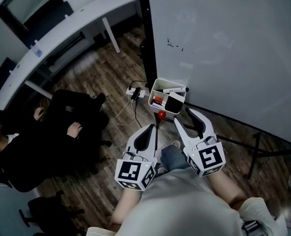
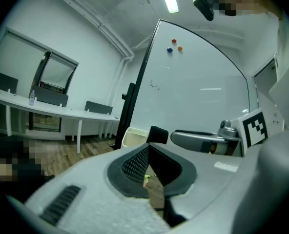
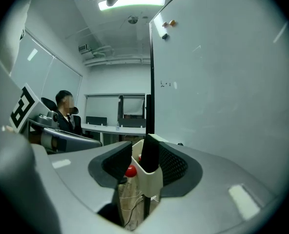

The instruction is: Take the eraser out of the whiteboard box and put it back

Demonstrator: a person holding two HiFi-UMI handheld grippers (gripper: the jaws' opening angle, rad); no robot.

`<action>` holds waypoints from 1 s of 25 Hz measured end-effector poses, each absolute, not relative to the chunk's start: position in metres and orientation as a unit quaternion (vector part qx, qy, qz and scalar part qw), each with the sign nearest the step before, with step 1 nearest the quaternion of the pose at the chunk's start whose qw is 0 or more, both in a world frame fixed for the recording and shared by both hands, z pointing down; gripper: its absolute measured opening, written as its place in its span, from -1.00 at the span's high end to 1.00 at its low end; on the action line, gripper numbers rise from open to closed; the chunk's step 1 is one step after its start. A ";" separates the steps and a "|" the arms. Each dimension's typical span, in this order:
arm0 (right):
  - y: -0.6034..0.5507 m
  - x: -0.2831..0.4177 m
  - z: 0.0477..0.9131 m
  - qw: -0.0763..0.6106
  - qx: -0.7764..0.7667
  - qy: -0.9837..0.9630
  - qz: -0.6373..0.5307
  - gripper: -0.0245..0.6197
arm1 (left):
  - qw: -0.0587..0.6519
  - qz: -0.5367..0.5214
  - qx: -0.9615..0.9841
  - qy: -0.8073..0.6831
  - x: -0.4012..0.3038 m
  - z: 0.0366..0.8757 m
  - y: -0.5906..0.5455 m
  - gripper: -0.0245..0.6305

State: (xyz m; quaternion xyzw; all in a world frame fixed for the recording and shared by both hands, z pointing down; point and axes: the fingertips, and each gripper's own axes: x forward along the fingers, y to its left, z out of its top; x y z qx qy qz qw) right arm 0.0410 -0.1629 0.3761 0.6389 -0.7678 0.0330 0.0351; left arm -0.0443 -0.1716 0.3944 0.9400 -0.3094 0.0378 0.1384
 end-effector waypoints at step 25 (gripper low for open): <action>-0.090 -0.012 0.363 0.033 0.616 -0.787 0.011 0.91 | 0.134 0.034 0.938 -0.317 -0.087 0.395 -0.109 0.91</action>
